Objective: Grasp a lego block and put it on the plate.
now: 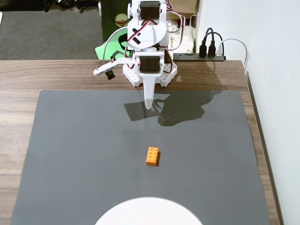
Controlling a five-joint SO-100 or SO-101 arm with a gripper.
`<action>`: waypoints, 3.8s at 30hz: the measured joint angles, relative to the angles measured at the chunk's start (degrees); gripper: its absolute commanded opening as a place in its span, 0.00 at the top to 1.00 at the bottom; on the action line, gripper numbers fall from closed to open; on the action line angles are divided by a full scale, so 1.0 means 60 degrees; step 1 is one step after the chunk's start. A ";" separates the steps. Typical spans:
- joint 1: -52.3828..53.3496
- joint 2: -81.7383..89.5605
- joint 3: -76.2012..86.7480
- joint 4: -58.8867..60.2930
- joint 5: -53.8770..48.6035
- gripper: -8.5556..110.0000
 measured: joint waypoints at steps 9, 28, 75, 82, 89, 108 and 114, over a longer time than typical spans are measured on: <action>0.0000 0.0000 0.0000 0.0000 0.0000 0.92; 0.0000 0.0000 0.0000 0.0000 0.0000 0.92; 0.0762 -0.9932 -0.5874 -0.2227 -0.4219 0.92; 0.0791 -1.1104 -0.7354 -0.2095 -0.5947 0.92; 0.0308 -1.2187 -0.8774 -0.1113 -0.7500 0.74; -0.0425 -1.4648 -1.1147 0.0894 -1.1587 0.56; -0.0117 -1.5469 -1.2026 0.1714 -1.3521 0.56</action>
